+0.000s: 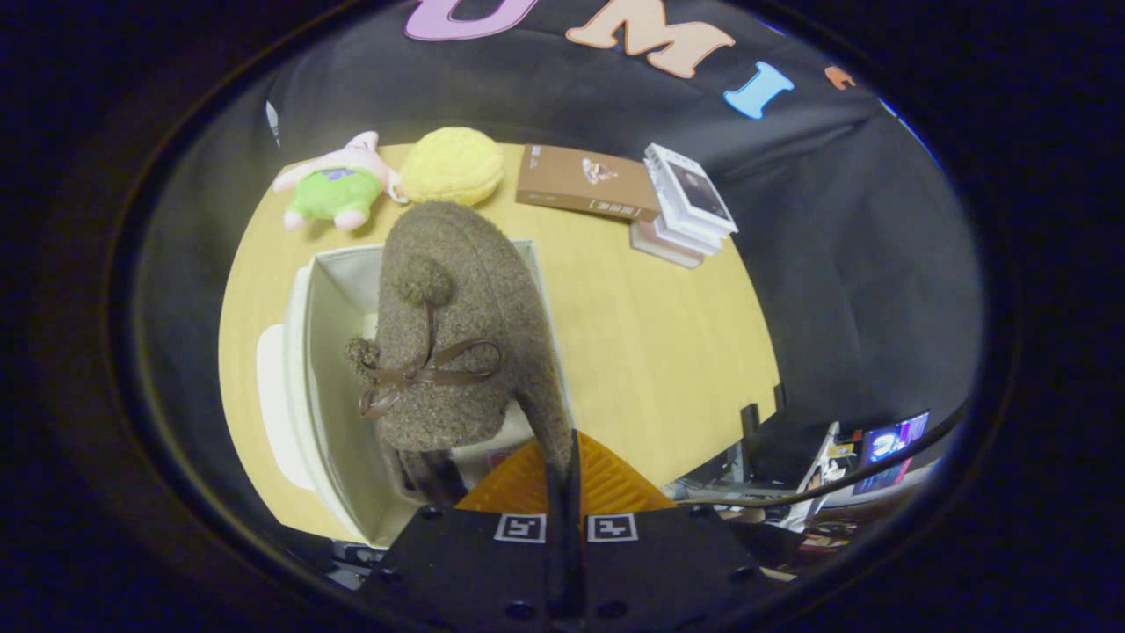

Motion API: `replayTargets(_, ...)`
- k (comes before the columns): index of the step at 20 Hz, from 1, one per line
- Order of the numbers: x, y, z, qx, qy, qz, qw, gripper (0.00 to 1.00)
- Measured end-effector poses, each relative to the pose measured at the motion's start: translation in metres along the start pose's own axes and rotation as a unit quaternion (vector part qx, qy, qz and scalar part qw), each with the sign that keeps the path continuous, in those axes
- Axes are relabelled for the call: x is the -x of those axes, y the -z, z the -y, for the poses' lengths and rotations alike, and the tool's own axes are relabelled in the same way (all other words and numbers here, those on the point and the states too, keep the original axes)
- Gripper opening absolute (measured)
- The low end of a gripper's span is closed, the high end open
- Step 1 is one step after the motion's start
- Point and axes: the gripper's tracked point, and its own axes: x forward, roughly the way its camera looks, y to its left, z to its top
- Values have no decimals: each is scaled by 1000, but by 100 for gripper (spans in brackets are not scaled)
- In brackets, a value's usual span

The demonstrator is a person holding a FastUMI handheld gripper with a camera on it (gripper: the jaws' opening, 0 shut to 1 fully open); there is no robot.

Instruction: Open the storage box then place both shoes into the box .Put the left shoe in first, then the right shoe, with the right side of both shoes facing outward in a uniform manner.

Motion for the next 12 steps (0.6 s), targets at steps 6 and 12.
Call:
replayTargets(6,-51,18,-23,12,-22,-42,999,3)
replayTargets(12,-79,35,-30,30,-59,-77,995,4)
